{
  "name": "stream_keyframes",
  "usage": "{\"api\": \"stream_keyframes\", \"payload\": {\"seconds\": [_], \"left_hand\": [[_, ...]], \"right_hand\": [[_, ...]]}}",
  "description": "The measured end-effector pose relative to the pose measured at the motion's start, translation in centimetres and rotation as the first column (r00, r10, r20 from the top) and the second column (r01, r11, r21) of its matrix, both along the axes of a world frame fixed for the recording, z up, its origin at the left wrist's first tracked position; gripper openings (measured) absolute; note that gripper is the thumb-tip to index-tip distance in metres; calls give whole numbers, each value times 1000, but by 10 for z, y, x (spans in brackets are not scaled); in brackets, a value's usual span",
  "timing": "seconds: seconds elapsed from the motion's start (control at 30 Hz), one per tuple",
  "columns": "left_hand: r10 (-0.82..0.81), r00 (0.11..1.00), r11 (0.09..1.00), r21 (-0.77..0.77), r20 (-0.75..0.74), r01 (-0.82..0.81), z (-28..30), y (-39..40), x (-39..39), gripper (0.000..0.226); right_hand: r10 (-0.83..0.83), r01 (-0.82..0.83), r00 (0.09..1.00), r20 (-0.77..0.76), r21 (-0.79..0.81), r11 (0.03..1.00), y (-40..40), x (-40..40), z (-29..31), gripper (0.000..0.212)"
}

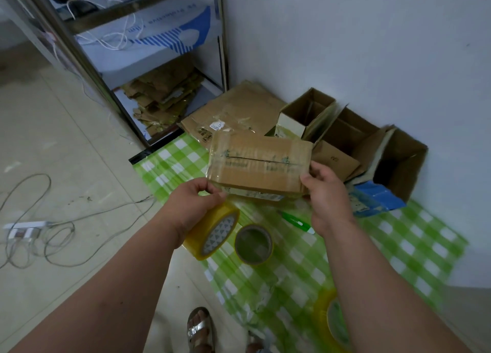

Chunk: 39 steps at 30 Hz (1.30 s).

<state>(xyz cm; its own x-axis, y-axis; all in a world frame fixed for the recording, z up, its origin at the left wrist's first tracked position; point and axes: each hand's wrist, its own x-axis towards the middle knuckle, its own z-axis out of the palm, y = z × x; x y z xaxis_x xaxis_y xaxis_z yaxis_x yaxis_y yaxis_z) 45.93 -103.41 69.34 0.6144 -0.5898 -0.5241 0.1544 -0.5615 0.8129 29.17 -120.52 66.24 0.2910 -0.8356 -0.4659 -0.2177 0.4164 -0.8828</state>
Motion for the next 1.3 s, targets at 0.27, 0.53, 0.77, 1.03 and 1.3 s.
{"api": "stream_keyframes", "payload": {"seconds": [0.27, 0.53, 0.77, 1.03, 1.3], "left_hand": [[41, 989, 998, -44, 142, -35, 6, 30, 0, 22], [-148, 929, 970, -135, 339, 203, 22, 38, 2, 23], [-313, 852, 903, -145, 420, 404, 24, 23, -10, 18], [-438, 799, 800, -226, 412, 555, 27, -6, -31, 23], [-540, 774, 754, -218, 331, 619, 30, -24, -73, 19]], "right_hand": [[-224, 166, 945, 237, 241, 956, 28, -13, 28, 38], [-266, 183, 947, 181, 378, 908, 55, -31, 51, 41], [-329, 19, 851, 408, 604, 797, 82, -70, 43, 35], [-477, 126, 660, 581, 540, 832, 115, -115, 40, 48], [-534, 423, 460, 709, 354, 834, 138, -167, 41, 74]]}}
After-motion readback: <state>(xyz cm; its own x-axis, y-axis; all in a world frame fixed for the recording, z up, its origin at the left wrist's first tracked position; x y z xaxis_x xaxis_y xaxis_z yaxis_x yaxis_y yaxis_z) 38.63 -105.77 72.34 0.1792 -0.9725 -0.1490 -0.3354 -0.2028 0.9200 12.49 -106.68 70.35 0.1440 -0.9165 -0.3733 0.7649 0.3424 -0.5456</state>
